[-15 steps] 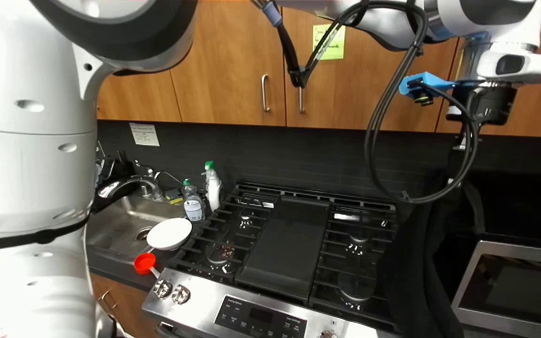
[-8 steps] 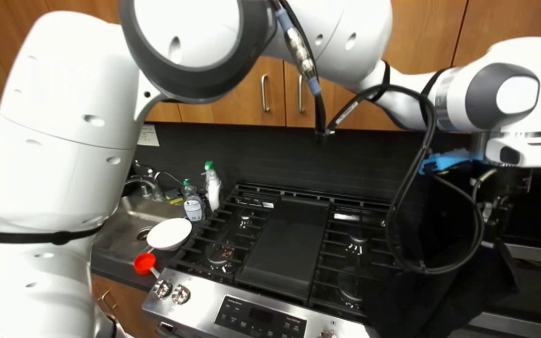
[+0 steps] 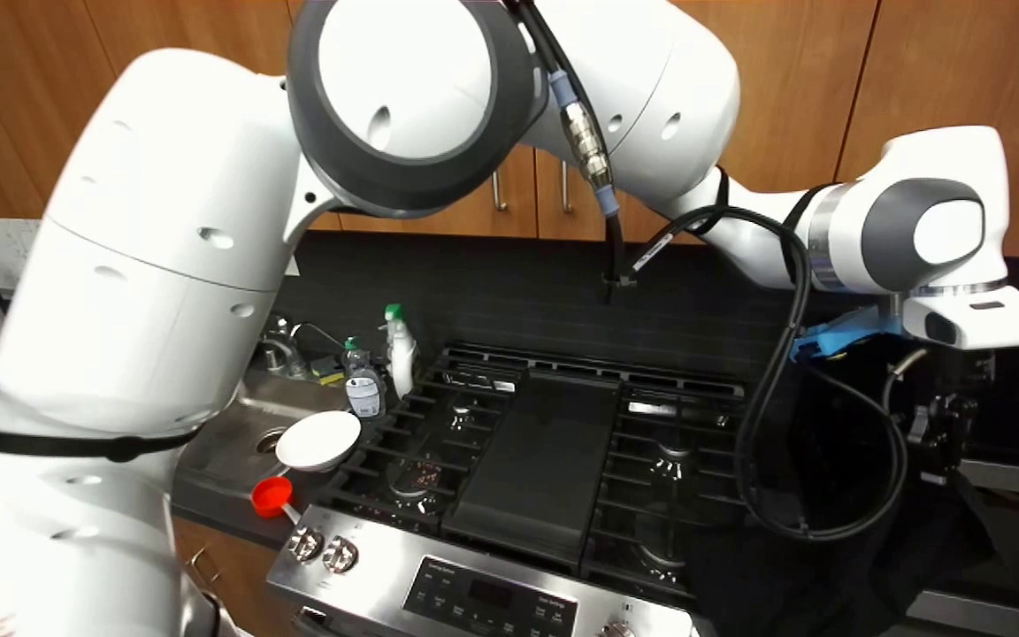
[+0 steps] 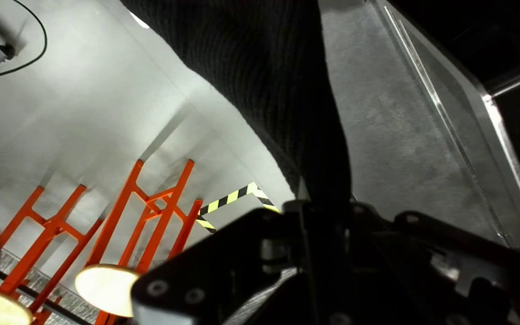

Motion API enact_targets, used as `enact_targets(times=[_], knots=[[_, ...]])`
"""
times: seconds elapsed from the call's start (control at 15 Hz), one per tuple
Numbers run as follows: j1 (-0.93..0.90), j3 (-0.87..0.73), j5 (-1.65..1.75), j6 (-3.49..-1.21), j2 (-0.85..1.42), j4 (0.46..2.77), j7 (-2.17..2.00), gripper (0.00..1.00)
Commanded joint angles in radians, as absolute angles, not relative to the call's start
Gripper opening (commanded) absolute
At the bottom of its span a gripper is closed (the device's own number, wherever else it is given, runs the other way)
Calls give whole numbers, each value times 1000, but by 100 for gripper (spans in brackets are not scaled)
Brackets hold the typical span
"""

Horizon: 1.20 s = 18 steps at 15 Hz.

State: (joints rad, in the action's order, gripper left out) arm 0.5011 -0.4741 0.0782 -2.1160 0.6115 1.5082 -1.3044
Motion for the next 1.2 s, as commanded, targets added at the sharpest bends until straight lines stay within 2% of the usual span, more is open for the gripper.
enact_targets(times=[0.0, 0.2, 0.6, 1.13], knots=[[413, -489, 172, -2221, 508, 1636, -1304, 1], [328, -504, 301, -2300, 430, 1728, -1292, 1], [224, -489, 458, -2283, 286, 1842, -1317, 1], [232, -411, 481, -2366, 146, 1917, -1221, 1]])
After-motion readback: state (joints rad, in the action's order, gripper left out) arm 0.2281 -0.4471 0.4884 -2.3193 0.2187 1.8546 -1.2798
